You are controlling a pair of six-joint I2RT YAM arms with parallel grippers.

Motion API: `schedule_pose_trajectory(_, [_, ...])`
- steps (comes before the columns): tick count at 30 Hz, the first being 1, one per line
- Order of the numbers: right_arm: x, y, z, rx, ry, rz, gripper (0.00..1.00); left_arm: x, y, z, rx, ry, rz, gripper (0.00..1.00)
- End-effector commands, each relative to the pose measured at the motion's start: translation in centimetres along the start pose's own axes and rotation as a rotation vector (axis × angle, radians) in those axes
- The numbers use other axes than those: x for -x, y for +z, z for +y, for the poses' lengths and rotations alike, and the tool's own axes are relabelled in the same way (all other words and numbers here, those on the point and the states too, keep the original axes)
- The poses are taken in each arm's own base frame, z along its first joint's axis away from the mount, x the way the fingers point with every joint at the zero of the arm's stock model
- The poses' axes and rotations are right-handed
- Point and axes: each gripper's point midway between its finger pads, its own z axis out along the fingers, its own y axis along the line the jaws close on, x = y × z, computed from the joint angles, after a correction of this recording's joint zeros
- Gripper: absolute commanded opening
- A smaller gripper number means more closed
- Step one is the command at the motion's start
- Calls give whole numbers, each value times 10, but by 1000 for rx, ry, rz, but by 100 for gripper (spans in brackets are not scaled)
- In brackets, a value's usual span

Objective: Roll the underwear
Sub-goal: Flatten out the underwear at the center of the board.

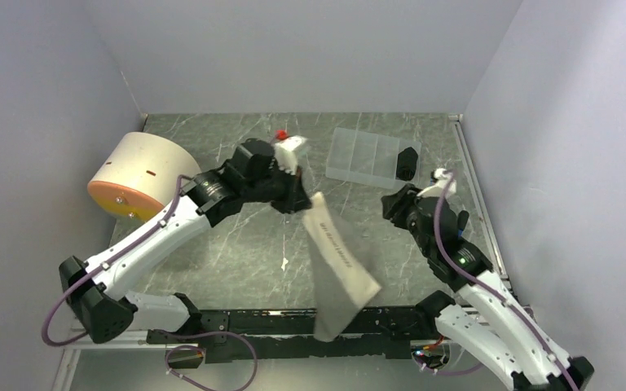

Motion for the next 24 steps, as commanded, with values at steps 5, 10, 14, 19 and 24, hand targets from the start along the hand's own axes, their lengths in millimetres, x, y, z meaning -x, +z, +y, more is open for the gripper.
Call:
schedule_pose_trajectory(5, [-117, 2, 45, 296, -34, 525, 55, -98, -3, 172, 377, -320, 49, 5])
schedule_pose_trajectory(10, [-185, -25, 71, 539, 122, 764, 60, -142, -4, 208, 465, -380, 117, 5])
schedule_pose_trajectory(14, [-235, -41, 71, 462, 68, 901, 60, -152, -9, 219, 497, -391, 132, 5])
schedule_pose_trajectory(19, [-267, -57, 66, 358, 51, 959, 59, -155, -13, 224, 510, -390, 140, 5])
schedule_pose_trajectory(24, [-290, -69, 47, 262, 66, 1014, 59, -154, -15, 222, 493, -369, 148, 5])
